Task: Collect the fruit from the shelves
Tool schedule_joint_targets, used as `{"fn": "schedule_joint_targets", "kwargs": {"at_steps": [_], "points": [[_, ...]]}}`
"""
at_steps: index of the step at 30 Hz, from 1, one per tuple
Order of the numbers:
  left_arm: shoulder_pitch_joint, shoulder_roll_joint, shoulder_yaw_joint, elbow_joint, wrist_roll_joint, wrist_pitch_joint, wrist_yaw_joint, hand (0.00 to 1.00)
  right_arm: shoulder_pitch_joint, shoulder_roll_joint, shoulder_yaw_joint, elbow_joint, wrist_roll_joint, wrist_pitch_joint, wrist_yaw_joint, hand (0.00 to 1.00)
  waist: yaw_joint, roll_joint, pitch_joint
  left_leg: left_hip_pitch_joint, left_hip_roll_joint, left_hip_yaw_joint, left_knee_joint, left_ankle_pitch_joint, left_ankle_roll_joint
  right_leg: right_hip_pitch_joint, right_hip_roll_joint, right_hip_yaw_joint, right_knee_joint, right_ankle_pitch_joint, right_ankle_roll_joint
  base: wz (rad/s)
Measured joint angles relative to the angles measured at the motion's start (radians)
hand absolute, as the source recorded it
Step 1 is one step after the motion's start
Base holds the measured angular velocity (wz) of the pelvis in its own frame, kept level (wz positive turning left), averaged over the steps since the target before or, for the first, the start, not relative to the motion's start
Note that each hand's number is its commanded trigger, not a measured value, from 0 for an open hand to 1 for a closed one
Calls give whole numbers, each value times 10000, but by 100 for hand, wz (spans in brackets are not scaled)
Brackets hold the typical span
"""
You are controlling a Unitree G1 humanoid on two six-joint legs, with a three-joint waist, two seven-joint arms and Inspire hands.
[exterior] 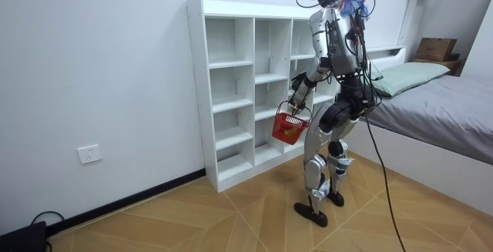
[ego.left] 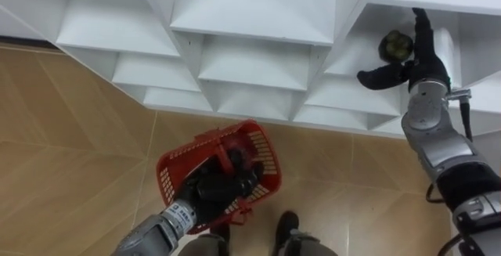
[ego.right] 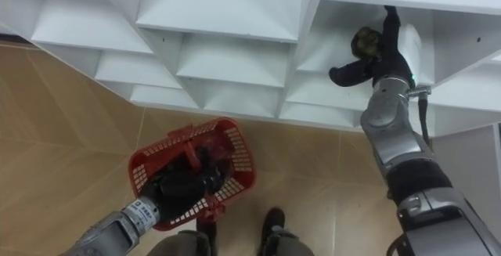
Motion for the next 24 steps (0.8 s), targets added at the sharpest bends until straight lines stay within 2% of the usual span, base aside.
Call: {"fn": "schedule_joint_targets", "kwargs": {"at_steps": [4,24], "points": [[-6,47,-1,1,-5,0,250,100,-3,-17,5,3,1,5,-80,0,-104,-51,-10,-95,3,-14,3,15,5,-89,-20,-25,29,7,-3,0],[-10,52,-12,-1,-28,-18,565,100,-4,-19,6,0,-9,-27,-285,0,-125,-152,4,-250,1,-46,7,63,7,-228,-37,-58,44,35,-24,0]]}}
